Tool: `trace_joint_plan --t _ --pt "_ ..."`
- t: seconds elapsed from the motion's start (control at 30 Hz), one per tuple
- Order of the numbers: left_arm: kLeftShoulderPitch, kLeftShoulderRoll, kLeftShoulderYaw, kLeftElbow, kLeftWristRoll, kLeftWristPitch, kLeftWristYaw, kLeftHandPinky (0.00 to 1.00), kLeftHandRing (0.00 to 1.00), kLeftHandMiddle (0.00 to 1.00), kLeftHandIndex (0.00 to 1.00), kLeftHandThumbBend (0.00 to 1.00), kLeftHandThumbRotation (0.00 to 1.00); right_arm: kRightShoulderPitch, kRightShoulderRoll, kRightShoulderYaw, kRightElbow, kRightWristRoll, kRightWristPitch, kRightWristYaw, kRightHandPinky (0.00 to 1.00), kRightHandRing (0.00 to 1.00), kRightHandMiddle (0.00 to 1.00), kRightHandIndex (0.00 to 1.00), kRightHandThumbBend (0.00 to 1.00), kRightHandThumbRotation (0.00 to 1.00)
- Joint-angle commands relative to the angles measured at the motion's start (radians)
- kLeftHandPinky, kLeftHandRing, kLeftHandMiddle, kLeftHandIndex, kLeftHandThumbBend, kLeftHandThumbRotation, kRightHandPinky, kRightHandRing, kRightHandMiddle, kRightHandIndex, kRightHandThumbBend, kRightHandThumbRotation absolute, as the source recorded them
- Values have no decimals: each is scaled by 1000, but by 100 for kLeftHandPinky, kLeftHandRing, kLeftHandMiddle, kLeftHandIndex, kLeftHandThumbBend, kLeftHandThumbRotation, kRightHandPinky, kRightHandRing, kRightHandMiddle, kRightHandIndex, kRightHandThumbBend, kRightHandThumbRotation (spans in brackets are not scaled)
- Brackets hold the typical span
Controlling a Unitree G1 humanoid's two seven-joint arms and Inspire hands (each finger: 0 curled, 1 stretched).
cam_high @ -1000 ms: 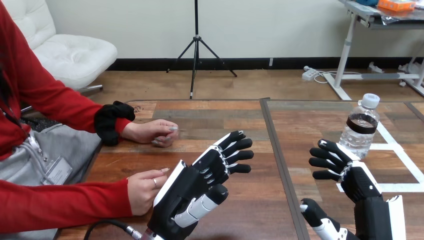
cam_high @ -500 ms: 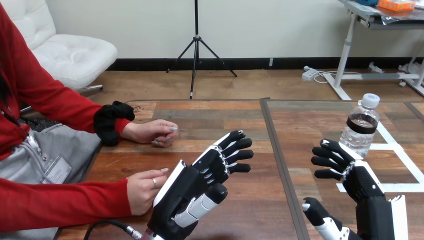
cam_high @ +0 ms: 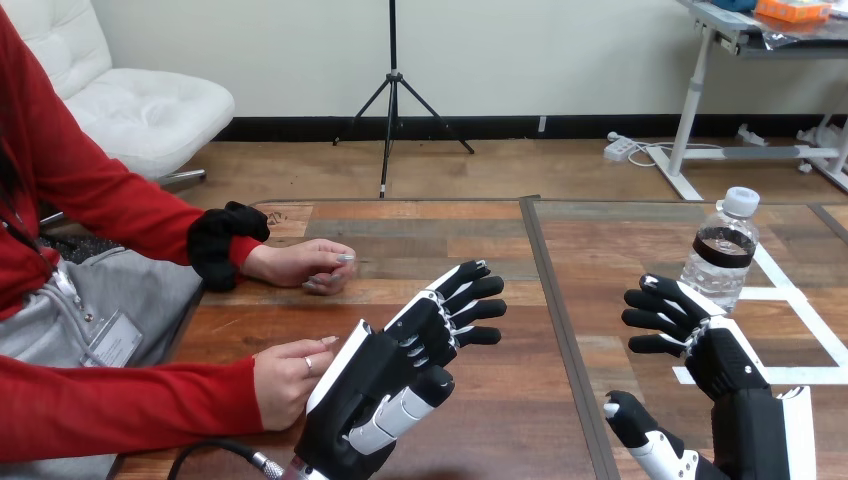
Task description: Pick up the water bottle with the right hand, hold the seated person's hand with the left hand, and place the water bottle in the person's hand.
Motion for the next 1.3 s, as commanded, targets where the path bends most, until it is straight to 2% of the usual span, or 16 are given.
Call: trace_joint_plan --t 0.0,0.33,0.53,0.73,0.93,1.1,1.27 --pt "-71 -13 7 3 -7 -22 7 79 86 89 90 90 75 -67 12 -22 -25 -3 -5 -5 61 70 75 77 79 62" --pt "-73 -18 3 8 -7 -20 4 79 86 89 91 89 75 -71 4 -38 -38 12 13 -1 63 71 75 77 79 59" --pt "-72 -24 0 5 -12 -9 0 79 86 89 91 90 75 -75 7 -62 -55 1 31 -13 63 72 75 76 79 57" --pt "-73 -28 -3 6 -2 -12 12 79 86 89 90 91 75 -82 1 -104 -87 -33 65 -32 64 73 75 77 78 56" --pt "-78 -31 -3 16 6 -25 22 78 86 89 90 92 75 -104 -27 -153 -110 -59 97 -47 64 73 75 77 79 53" --pt "-80 -34 -7 14 -1 -12 17 78 86 89 90 92 75 -125 -52 -202 -129 -83 146 -65 64 72 74 76 82 51" --pt "-83 -38 -8 18 -4 -6 15 79 86 89 90 92 75 -147 -85 -239 -146 -80 198 -61 64 72 74 76 84 50"
